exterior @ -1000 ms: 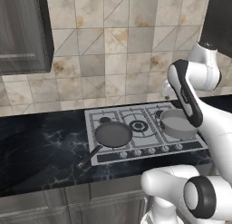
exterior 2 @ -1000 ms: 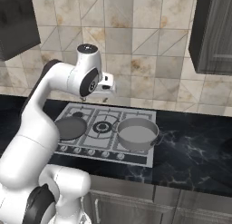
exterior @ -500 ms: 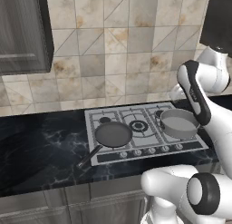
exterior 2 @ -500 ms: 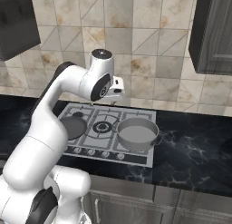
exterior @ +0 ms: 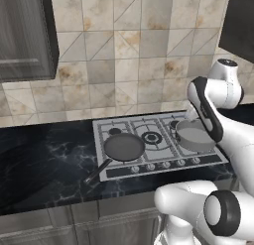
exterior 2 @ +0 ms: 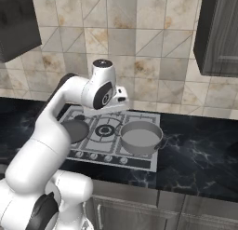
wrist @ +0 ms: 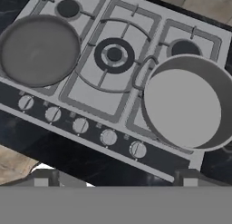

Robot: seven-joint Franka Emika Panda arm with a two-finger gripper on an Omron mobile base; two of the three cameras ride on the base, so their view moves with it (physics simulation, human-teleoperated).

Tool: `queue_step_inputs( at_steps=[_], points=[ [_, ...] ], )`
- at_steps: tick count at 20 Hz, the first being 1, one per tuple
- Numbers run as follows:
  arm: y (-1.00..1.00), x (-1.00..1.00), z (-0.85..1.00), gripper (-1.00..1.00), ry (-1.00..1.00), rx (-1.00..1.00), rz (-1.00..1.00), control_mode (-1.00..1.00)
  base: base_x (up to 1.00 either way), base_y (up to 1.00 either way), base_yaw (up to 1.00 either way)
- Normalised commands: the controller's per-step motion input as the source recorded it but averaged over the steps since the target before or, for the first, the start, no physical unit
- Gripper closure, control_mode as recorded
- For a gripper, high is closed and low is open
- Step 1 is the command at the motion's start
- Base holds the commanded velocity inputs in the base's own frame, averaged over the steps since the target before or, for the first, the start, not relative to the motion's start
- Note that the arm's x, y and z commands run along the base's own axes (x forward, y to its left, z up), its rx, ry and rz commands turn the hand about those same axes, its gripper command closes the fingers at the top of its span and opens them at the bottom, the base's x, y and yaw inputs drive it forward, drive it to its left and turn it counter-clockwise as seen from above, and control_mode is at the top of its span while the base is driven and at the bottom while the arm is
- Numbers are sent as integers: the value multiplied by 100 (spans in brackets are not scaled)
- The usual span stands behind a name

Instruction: Move the pot and pan from the stove into the sink.

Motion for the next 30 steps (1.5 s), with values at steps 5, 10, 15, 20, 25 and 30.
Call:
queue_step_inputs(
  at_steps=[5, 10, 15, 20, 25, 30],
  points=[
    [-12, 0, -47, -100, 10, -10, 9, -100, 0, 0, 0],
    [-13, 1, -43, -100, 8, -9, 9, -100, 0, 0, 0],
    [-11, 11, -38, -100, 4, -7, 10, -100, 0, 0, 0],
    [-16, 19, -31, -100, 0, -4, 10, -100, 0, 0, 0],
    [-14, 29, -30, -100, 0, -2, 11, -100, 0, 0, 0],
    [-3, 27, -26, -100, 2, 0, 9, -100, 0, 0, 0]
  ],
)
